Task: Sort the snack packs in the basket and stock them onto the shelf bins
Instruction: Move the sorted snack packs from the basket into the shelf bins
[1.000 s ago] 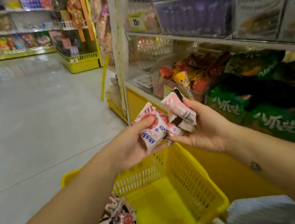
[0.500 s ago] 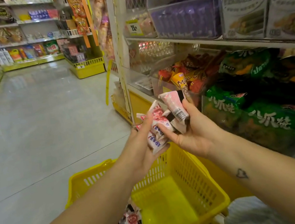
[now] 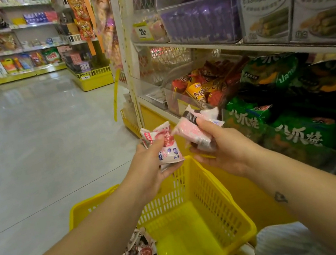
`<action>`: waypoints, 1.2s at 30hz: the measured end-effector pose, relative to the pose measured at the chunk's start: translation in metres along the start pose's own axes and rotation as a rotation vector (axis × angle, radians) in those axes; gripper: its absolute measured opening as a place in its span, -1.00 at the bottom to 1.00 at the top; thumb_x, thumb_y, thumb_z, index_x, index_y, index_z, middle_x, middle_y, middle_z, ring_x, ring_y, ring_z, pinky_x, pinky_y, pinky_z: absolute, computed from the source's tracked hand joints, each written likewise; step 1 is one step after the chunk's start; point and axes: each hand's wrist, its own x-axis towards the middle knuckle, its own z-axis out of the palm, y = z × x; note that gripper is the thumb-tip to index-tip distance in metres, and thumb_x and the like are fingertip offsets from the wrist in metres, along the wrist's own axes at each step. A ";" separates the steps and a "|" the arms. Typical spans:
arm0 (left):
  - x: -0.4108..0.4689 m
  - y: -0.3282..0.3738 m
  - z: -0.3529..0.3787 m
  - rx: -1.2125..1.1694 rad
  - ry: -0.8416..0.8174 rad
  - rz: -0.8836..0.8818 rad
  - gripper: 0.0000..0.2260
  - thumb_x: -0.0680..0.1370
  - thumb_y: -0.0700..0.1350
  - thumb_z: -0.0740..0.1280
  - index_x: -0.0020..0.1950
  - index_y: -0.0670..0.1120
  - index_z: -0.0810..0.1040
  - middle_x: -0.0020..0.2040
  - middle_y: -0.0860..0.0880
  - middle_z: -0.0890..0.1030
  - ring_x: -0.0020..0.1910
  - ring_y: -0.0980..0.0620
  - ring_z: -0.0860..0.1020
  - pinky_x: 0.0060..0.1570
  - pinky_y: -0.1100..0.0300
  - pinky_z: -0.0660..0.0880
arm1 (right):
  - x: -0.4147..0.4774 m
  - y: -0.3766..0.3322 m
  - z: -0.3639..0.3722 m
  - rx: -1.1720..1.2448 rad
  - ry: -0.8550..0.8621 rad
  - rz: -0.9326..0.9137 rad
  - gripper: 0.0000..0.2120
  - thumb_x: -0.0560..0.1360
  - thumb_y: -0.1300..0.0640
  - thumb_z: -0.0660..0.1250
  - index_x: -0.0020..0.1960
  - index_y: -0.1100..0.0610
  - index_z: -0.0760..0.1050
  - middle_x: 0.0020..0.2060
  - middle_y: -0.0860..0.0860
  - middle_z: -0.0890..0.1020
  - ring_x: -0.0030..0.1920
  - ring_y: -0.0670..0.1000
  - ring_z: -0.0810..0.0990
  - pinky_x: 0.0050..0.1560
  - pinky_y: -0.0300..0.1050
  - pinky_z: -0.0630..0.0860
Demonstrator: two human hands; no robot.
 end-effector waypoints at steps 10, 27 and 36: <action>-0.007 -0.004 0.004 -0.068 -0.020 -0.086 -0.69 0.65 -0.05 0.18 0.36 -0.12 0.42 0.14 -0.20 0.63 0.05 -0.12 0.64 -0.16 0.00 0.63 | -0.003 0.027 0.033 -0.407 0.055 -0.543 -0.64 0.41 0.08 0.49 0.07 0.05 0.36 -0.10 -0.14 0.60 -0.15 -0.31 0.60 -0.18 -0.36 0.53; -0.003 0.009 -0.020 0.004 -0.163 -0.042 -0.35 0.31 -0.29 0.47 0.36 -0.07 0.35 0.14 -0.21 0.63 0.05 -0.20 0.65 -0.01 -0.11 0.61 | -0.007 0.001 0.019 -0.031 -0.127 -0.086 -0.39 0.38 0.43 0.42 0.34 0.12 0.31 0.09 0.21 0.61 0.02 0.20 0.66 0.02 0.03 0.62; 0.005 0.017 -0.027 -0.102 -0.081 0.028 -0.55 0.47 -0.33 0.35 0.32 -0.07 0.40 0.05 -0.19 0.67 -0.09 -0.14 0.69 -0.31 0.09 0.60 | -0.005 -0.012 0.005 0.038 0.076 -0.218 -0.73 0.52 0.23 0.35 0.20 0.16 0.44 0.03 0.12 0.64 -0.09 0.01 0.65 -0.10 -0.09 0.64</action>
